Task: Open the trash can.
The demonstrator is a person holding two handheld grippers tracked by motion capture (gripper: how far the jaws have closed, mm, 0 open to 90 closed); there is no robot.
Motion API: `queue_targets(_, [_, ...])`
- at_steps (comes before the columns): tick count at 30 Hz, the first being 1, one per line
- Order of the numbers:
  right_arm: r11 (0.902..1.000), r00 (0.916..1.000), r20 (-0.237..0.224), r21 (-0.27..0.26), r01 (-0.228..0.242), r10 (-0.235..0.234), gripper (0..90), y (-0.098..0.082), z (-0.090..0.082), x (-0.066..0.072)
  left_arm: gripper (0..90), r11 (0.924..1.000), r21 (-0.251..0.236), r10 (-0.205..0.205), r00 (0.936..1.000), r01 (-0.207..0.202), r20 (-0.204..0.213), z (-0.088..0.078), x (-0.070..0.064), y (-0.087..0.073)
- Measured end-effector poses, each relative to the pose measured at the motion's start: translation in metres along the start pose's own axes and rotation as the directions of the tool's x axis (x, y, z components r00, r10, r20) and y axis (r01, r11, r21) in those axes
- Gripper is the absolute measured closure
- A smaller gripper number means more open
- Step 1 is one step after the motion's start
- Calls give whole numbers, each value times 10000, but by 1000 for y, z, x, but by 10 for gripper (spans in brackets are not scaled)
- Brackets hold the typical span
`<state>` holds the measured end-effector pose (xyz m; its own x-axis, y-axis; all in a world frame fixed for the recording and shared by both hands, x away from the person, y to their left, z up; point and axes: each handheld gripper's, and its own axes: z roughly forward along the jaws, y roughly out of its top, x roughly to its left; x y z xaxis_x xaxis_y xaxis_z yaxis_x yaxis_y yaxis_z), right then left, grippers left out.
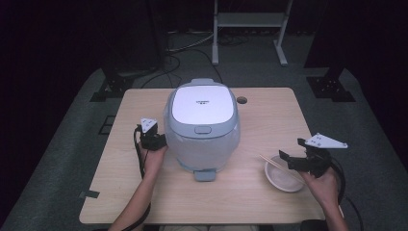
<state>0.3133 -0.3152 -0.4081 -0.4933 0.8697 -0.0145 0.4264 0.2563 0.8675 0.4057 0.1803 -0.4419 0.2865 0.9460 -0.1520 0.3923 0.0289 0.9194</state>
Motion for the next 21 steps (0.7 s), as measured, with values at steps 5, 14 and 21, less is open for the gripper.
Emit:
queue_targets(5, [10000,10000,-3,34,-8,8,123,0,1,0,129,10000,50,47,9999,-48,151,5,-4,1])
queue_targets(14, [10000,10000,-16,75,-22,22,123,-1,2,0,104,9998,142,162,9996,-165,248,10,-5,6])
queue_targets(21, [10000,10000,-35,36,-9,9,123,-1,2,0,102,9988,172,448,9982,-455,388,-10,7,5])
